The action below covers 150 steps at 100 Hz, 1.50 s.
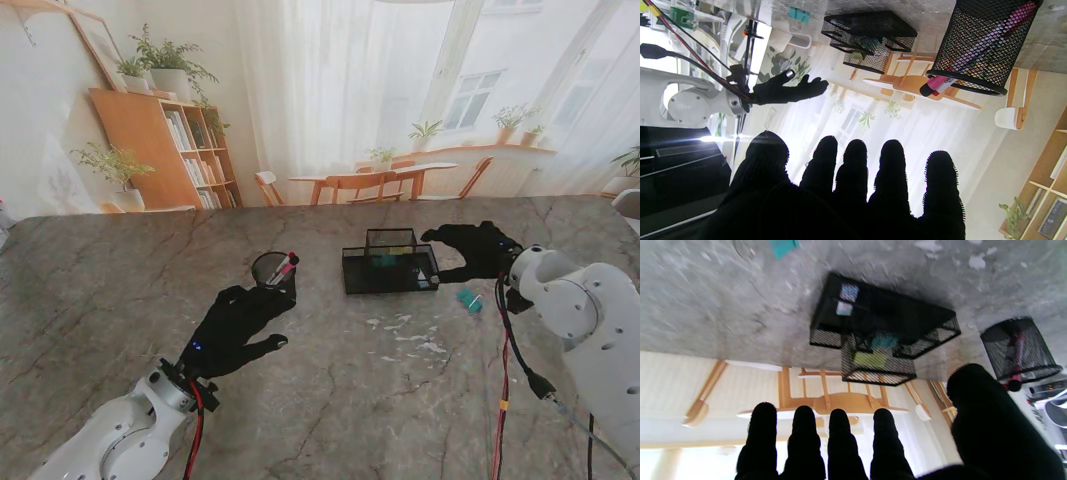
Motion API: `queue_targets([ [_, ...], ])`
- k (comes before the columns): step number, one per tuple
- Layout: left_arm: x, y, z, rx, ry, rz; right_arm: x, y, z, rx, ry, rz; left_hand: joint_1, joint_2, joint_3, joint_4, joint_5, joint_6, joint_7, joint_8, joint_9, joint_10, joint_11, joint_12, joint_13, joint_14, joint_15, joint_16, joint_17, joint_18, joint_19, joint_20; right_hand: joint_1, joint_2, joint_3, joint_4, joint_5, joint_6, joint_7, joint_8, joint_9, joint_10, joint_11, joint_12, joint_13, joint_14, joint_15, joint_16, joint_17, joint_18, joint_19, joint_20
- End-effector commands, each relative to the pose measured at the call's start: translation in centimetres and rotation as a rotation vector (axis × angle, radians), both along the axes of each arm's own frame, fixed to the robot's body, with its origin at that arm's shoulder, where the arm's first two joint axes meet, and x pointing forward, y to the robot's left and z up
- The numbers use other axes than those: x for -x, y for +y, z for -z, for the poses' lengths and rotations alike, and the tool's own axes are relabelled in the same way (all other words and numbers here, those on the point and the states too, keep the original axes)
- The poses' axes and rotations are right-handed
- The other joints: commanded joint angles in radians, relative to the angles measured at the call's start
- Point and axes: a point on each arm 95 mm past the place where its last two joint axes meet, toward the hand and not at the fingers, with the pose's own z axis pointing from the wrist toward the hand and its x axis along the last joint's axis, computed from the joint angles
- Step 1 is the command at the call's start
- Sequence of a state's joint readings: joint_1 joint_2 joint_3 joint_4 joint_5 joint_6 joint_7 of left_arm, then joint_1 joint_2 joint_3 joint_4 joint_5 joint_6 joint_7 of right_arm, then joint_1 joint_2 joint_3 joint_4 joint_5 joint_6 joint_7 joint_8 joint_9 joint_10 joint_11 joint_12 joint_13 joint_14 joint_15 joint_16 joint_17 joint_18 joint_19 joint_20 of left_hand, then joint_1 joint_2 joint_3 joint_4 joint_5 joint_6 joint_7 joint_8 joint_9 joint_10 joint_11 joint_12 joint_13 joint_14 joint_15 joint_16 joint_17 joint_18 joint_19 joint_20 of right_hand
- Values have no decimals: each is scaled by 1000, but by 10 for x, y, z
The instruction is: Organize desk stationery
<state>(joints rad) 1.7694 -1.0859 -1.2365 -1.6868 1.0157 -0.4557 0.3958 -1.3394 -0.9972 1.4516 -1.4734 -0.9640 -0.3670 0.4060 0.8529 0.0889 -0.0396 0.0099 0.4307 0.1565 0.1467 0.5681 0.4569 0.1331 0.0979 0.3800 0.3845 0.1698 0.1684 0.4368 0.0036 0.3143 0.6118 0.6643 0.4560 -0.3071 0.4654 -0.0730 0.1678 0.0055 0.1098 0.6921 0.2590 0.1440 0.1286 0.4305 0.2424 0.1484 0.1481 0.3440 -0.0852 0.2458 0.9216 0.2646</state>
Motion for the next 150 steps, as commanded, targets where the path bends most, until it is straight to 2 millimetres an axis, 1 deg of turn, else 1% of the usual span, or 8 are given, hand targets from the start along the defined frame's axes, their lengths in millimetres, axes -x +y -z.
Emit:
queue_targets([
  [1, 2, -3, 1, 11, 2, 9, 8, -15, 16, 28, 47, 24, 14, 55, -11, -70, 12, -21, 3, 12, 5, -20, -1, 10, 9, -18, 2, 7, -9, 5, -5, 21, 1, -12, 21, 37, -36, 19, -2, 26, -20, 17, -23, 18, 4, -2, -21, 17, 14, -11, 28, 32],
  [27, 2, -7, 1, 10, 3, 21, 24, -37, 43, 93, 122, 13, 13, 55, -11, -70, 13, -21, 4, 12, 6, -19, -1, 10, 10, -17, 3, 7, -9, 6, -4, 21, 121, -66, 113, 77, -72, 80, 27, 88, -4, 20, -7, 69, 40, -13, -10, 52, 75, -34, 61, 121],
  [40, 2, -8, 2, 7, 5, 29, 26, -43, 56, 116, 159, 23, 14, 56, -11, -70, 13, -21, 4, 12, 6, -18, -1, 10, 10, -17, 3, 7, -9, 6, -5, 21, 187, -127, 285, 241, -69, 105, -19, 104, -15, 12, -10, 79, 32, -22, 28, 52, 89, -49, 66, 134],
  [50, 1, -10, 2, 3, 6, 33, 26, -47, 65, 141, 187, 26, 14, 56, -11, -70, 13, -21, 4, 12, 6, -18, -1, 10, 10, -17, 3, 7, -8, 6, -4, 22, 178, -190, 469, 289, -52, 96, -78, 66, -26, 8, -9, 77, 21, -27, 70, 48, 100, -58, 81, 127],
  [81, 0, -13, 4, -15, 14, 36, 18, -54, 85, 206, 209, 38, 14, 56, -11, -70, 13, -21, 4, 12, 6, -20, -1, 10, 11, -18, 3, 7, -8, 6, -4, 22, 158, -254, 413, 62, -18, 111, -150, -353, -77, 12, 14, 67, 1, -23, 198, 31, 135, -66, 167, 86],
  [105, -2, -15, 6, -28, 30, 40, 13, -55, 96, 205, 230, 61, 13, 56, -11, -71, 13, -22, 4, 12, 7, -21, -1, 10, 11, -19, 3, 7, -8, 6, -4, 22, 164, -241, 371, 52, -13, 105, -142, -379, -75, 17, 25, 67, 8, -17, 214, 35, 153, -58, 188, 89],
  [133, -3, -16, 7, -34, 39, 44, 14, -57, 112, 249, 263, 53, 13, 56, -12, -71, 13, -23, 4, 12, 7, -21, -1, 10, 12, -18, 4, 8, -8, 6, -4, 22, 256, -312, 497, 55, -68, 101, -17, 90, -11, 27, 167, 149, 141, -38, 430, 107, 348, -88, 309, 156],
  [150, -3, -16, 7, -33, 41, 44, 18, -58, 119, 282, 269, 34, 16, 56, -10, -70, 14, -22, 5, 12, 8, -19, -1, 10, 13, -17, 4, 8, -8, 5, -4, 22, 281, -345, 519, 45, -88, 125, 84, 240, -1, 38, 294, 203, 271, -77, 595, 150, 551, -151, 391, 183],
])
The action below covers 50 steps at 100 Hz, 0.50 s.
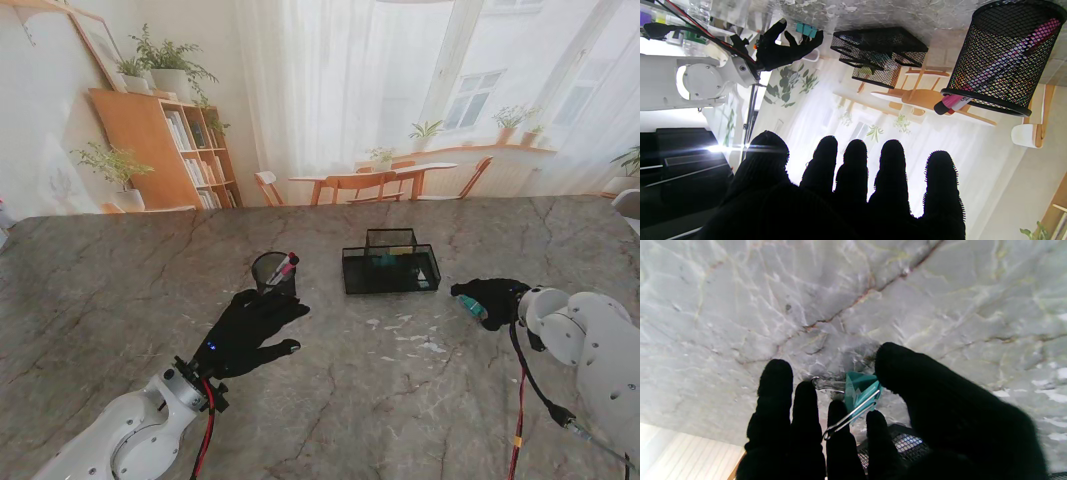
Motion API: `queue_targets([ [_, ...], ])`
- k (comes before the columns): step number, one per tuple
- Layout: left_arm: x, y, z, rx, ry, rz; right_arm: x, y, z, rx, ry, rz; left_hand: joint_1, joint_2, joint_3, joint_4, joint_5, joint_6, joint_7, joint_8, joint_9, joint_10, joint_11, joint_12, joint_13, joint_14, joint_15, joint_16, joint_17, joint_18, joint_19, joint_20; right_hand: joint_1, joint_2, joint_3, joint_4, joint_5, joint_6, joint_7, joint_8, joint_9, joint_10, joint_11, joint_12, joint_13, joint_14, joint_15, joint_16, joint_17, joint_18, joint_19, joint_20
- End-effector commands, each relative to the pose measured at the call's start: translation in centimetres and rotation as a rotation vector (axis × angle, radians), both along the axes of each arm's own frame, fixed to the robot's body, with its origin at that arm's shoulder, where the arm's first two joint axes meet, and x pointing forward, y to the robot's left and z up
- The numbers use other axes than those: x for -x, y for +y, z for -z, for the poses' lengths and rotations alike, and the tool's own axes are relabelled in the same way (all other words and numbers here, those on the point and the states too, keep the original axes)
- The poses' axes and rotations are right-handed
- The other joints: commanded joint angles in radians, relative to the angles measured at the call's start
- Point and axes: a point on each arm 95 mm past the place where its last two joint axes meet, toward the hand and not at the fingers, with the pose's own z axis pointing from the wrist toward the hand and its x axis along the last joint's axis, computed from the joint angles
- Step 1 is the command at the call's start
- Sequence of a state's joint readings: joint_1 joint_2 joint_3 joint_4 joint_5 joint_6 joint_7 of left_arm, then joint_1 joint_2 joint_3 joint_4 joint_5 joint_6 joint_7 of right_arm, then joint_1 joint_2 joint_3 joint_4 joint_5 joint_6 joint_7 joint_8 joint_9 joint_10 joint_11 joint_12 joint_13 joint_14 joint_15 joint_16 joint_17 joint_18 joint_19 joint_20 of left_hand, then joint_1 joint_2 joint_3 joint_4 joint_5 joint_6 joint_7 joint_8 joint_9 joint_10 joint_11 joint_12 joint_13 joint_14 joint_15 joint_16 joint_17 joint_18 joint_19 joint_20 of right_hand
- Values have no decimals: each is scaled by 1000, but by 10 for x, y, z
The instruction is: Organize desk stationery
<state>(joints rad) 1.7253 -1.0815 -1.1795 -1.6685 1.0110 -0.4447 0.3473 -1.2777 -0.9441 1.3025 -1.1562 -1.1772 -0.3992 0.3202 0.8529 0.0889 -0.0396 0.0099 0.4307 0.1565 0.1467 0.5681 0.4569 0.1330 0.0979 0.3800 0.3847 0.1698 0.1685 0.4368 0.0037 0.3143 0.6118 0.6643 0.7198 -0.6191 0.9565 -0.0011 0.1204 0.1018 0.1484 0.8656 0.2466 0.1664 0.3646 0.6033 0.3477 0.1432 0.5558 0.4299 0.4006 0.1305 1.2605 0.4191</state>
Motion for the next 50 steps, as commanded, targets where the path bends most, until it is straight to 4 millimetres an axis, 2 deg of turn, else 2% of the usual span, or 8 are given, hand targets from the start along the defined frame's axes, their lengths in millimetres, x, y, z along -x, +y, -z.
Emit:
queue_targets([
  [1, 1, -1, 2, 2, 8, 0, 13, -5, 21, 7, 65, 15, 16, 56, -10, -70, 13, -22, 4, 12, 8, -19, -1, 10, 12, -17, 4, 8, -8, 5, -4, 22, 17, -33, 24, -28, -40, 30, 55, 74, 14, 15, 65, 31, 170, -75, 196, 66, 73, -41, 55, 30],
  [17, 1, -1, 2, 2, 10, 1, 16, -3, 32, -2, 76, 19, 13, 55, -12, -71, 15, -22, 5, 12, 10, -20, 0, 10, 13, -18, 4, 8, -8, 7, -4, 22, 8, -30, -11, -42, 32, 55, 158, 118, 101, -7, 168, 53, 258, -109, 267, 84, 156, -67, 62, 28],
  [37, 1, -1, 2, 4, 8, 1, 19, 1, 48, -14, 76, 36, 16, 56, -10, -71, 14, -23, 4, 12, 8, -19, -1, 10, 12, -17, 4, 8, -8, 6, -4, 22, 38, -24, -25, -52, 193, 66, 295, 147, 254, -20, 287, 73, 361, -141, 295, 78, 244, -103, 64, -1],
  [44, 1, -1, 2, 4, 8, 0, 19, 1, 52, -15, 67, 36, 16, 55, -11, -71, 14, -22, 4, 12, 8, -19, -1, 10, 12, -18, 4, 8, -8, 6, -4, 22, 100, -74, -27, -125, 243, 65, 351, 123, 320, -26, 336, 65, 431, -137, 298, 40, 315, -144, 74, -31],
  [50, 1, -1, 2, 3, 8, 0, 20, 1, 55, -14, 63, 35, 16, 56, -10, -70, 14, -22, 4, 12, 7, -18, -1, 10, 13, -17, 4, 8, -9, 7, -4, 22, 139, -104, -19, -150, 253, 74, 371, 96, 338, -21, 347, 51, 466, -137, 293, 19, 364, -177, 59, -55],
])
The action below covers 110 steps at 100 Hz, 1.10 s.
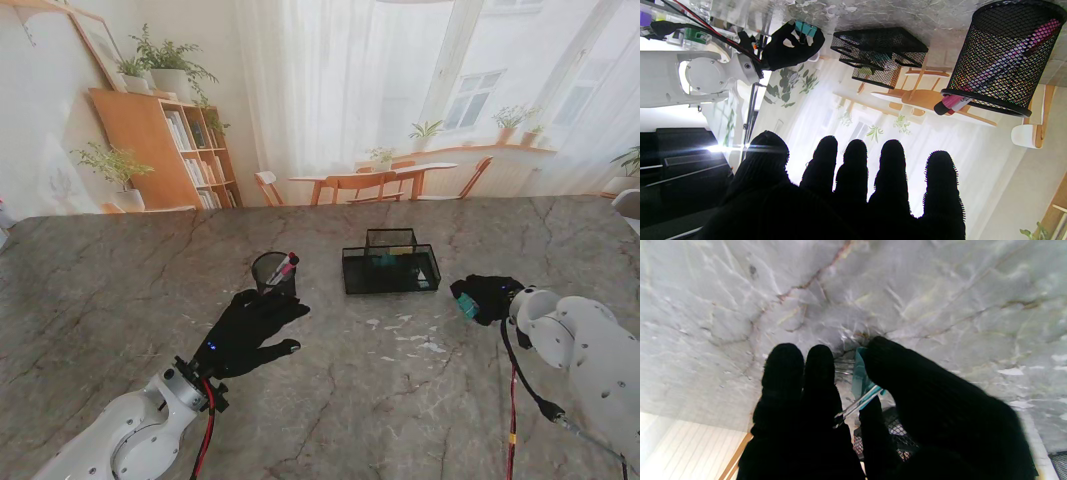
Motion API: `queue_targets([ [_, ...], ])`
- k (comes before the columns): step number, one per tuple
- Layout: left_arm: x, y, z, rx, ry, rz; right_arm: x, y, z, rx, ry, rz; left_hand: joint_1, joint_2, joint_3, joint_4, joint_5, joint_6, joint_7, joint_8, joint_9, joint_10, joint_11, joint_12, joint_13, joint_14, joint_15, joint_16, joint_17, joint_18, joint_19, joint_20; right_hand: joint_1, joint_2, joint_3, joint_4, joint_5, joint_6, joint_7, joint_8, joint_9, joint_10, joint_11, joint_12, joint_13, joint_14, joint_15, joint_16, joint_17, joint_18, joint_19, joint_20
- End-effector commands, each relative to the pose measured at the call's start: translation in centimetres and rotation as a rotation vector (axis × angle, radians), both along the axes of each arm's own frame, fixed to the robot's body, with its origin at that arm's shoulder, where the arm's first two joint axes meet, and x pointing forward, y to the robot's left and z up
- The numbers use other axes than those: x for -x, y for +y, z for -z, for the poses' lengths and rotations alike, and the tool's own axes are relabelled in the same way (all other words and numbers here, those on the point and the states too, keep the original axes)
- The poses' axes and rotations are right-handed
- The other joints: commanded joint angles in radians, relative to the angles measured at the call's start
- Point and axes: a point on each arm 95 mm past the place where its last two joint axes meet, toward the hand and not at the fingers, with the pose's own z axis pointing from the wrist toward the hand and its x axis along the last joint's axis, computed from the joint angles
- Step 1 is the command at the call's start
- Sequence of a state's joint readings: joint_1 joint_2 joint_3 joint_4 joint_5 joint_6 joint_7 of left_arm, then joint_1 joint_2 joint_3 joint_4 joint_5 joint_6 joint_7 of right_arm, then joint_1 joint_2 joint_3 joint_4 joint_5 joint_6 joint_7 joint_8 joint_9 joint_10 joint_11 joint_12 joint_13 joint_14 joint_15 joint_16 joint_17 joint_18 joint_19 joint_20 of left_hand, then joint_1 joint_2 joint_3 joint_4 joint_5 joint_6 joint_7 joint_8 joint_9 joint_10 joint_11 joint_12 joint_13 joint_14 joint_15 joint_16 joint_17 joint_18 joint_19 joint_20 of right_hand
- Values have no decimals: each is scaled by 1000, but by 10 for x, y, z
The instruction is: Organize desk stationery
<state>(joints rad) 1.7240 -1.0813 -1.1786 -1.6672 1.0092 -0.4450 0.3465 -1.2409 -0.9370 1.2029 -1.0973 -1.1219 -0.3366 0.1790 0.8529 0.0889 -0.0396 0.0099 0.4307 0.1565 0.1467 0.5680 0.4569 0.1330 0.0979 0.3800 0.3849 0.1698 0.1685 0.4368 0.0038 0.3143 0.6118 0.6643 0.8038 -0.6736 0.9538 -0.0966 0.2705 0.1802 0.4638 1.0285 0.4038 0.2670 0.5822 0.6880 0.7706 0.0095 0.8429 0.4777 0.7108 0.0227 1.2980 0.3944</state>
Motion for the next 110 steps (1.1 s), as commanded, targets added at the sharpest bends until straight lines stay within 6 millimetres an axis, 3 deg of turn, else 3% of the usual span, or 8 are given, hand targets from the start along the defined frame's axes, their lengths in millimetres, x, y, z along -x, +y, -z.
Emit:
queue_targets([
  [1, 2, -1, 2, 3, 7, -1, 27, -9, 46, 40, 143, 23, 16, 56, -11, -71, 14, -22, 4, 12, 7, -19, -1, 10, 13, -17, 4, 8, -8, 6, -4, 22, 60, -53, -16, -57, 102, -2, 58, -72, 181, -121, 131, -36, 48, -4, 4, -31, 61, -76, 20, -34],
  [17, 2, -1, 2, 3, 7, 0, 28, -8, 51, 22, 125, 30, 16, 57, -10, -71, 13, -22, 4, 12, 7, -20, -1, 10, 12, -18, 4, 8, -9, 5, -4, 21, 75, -54, -21, -67, 149, -12, 115, -101, 244, -111, 158, -43, 144, -19, 11, -47, 171, -113, 17, -48],
  [20, 2, -1, 2, 2, 8, 0, 28, -7, 51, 16, 121, 28, 15, 56, -12, -71, 14, -22, 4, 12, 8, -20, -1, 10, 13, -18, 4, 8, -8, 5, -4, 21, 77, -48, -27, -63, 158, -22, 156, -134, 267, -115, 148, -22, 160, -23, 10, -47, 187, -117, 15, -48],
  [30, 2, -1, 2, 1, 9, 2, 29, -5, 52, -6, 111, 26, 15, 56, -11, -71, 14, -23, 4, 12, 8, -21, 0, 10, 13, -18, 4, 8, -8, 6, -4, 21, 73, -29, -32, -58, 205, -63, 215, -139, 332, -132, 148, -16, 199, -35, 16, -46, 228, -119, 18, -47],
  [39, 2, -1, 2, 2, 8, 0, 30, -2, 53, -27, 102, 32, 15, 56, -12, -71, 14, -21, 4, 12, 8, -18, 0, 10, 13, -17, 4, 8, -9, 6, -4, 21, 71, -11, -40, -51, 219, -100, 337, -252, 397, -145, 123, 10, 235, -47, 17, -40, 263, -124, 22, -43],
  [55, 2, -1, 2, 4, 8, -1, 33, 2, 55, -78, 91, 98, 17, 56, -10, -70, 15, -23, 4, 12, 8, -20, 0, 10, 13, -18, 4, 8, -9, 6, -4, 21, 86, -16, -49, -54, 240, -142, 457, -338, 465, -163, 115, 25, 275, -53, 22, -35, 303, -124, 31, -40],
  [86, 3, 0, 1, 8, 6, -2, 37, 11, 58, -219, 61, 285, 16, 56, -11, -71, 14, -22, 4, 12, 8, -20, -1, 10, 14, -17, 4, 8, -9, 5, -4, 21, 108, -14, -48, -58, 275, -202, 551, -390, 523, -190, 115, 34, 303, -46, 20, -16, 326, -102, 42, -31],
  [110, 3, 0, 1, 10, 4, -2, 40, 14, 55, -308, 31, 390, 17, 56, -11, -71, 14, -21, 4, 12, 7, -19, -1, 10, 12, -18, 4, 8, -8, 6, -4, 21, 118, -20, -48, -60, 295, -232, 571, -390, 541, -205, 116, 37, 304, -39, 24, -9, 326, -93, 44, -29],
])
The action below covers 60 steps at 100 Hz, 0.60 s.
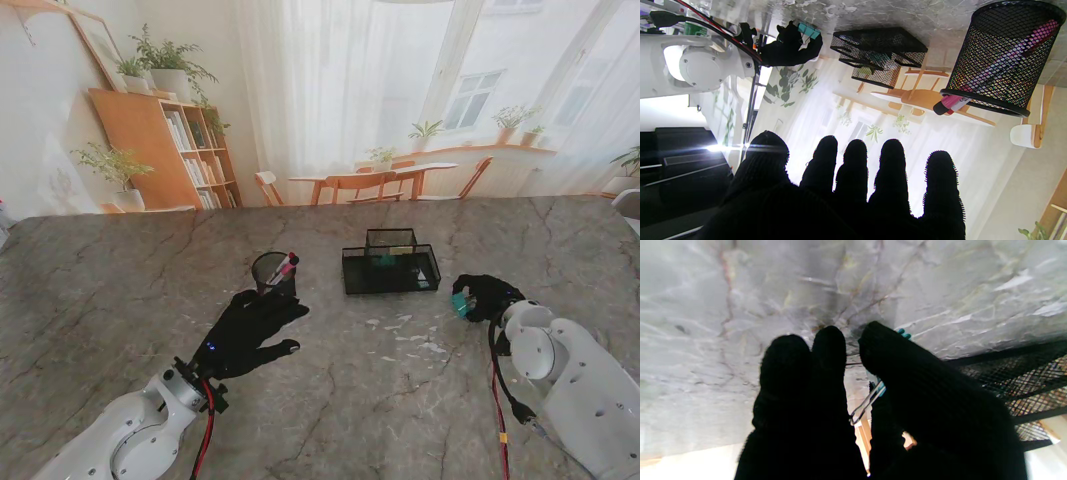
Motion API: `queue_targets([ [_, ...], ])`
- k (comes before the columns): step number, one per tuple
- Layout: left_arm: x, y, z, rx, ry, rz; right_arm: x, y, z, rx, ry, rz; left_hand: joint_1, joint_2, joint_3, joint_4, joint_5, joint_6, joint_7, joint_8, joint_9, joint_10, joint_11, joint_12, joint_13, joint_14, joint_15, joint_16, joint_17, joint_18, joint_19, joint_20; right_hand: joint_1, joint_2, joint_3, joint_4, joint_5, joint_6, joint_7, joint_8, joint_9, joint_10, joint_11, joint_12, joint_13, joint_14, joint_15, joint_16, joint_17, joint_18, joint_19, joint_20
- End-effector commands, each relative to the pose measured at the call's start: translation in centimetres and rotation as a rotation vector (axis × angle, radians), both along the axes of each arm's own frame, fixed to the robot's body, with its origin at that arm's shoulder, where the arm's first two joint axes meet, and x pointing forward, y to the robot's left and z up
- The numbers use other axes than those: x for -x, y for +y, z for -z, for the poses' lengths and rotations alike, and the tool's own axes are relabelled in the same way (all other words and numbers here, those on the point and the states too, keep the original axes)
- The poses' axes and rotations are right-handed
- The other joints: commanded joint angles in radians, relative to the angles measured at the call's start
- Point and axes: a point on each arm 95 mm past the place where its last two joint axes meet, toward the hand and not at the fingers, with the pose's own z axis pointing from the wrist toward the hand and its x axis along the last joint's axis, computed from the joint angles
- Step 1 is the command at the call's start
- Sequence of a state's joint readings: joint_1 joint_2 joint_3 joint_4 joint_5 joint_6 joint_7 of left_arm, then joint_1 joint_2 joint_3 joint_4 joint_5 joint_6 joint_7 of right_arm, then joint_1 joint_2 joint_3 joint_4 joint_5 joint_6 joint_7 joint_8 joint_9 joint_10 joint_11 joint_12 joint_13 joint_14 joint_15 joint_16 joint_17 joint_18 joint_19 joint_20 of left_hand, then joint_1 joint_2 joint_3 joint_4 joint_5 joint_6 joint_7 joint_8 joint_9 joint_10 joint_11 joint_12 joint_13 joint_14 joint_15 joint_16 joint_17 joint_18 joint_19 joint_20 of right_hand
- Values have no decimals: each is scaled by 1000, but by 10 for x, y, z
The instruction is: Organize desk stationery
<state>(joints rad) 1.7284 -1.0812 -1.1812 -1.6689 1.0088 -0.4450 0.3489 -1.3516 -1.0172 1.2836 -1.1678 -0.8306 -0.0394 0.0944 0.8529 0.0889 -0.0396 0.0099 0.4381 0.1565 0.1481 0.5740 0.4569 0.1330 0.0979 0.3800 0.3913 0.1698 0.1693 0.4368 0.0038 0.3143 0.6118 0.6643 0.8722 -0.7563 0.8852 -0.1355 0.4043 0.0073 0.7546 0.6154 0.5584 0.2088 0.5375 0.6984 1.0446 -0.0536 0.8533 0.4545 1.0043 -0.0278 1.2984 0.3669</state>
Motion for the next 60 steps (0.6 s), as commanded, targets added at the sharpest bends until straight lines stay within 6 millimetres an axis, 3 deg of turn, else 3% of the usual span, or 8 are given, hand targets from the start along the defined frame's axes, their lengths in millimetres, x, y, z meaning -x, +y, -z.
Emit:
queue_targets([
  [1, 2, -1, 1, 8, 4, 1, 27, 4, 43, -13, 127, 11, 17, 56, -11, -71, 7, -22, 3, 6, 8, -20, -1, 10, 6, -18, 3, 8, -8, 6, -4, 21, 50, 63, 21, -21, 161, -59, 281, 23, 387, -147, 161, 26, 30, 23, 14, 15, 32, -42, 43, -1],
  [60, 4, -1, 0, 18, -7, 1, 37, 17, 14, -184, 15, 94, 16, 56, -11, -71, 6, -23, 3, 6, 7, -20, -1, 10, 6, -17, 3, 8, -9, 5, -4, 21, 57, 54, 20, -23, 184, -60, 289, 14, 406, -137, 150, 32, 37, 36, 14, 26, 35, -23, 51, 5],
])
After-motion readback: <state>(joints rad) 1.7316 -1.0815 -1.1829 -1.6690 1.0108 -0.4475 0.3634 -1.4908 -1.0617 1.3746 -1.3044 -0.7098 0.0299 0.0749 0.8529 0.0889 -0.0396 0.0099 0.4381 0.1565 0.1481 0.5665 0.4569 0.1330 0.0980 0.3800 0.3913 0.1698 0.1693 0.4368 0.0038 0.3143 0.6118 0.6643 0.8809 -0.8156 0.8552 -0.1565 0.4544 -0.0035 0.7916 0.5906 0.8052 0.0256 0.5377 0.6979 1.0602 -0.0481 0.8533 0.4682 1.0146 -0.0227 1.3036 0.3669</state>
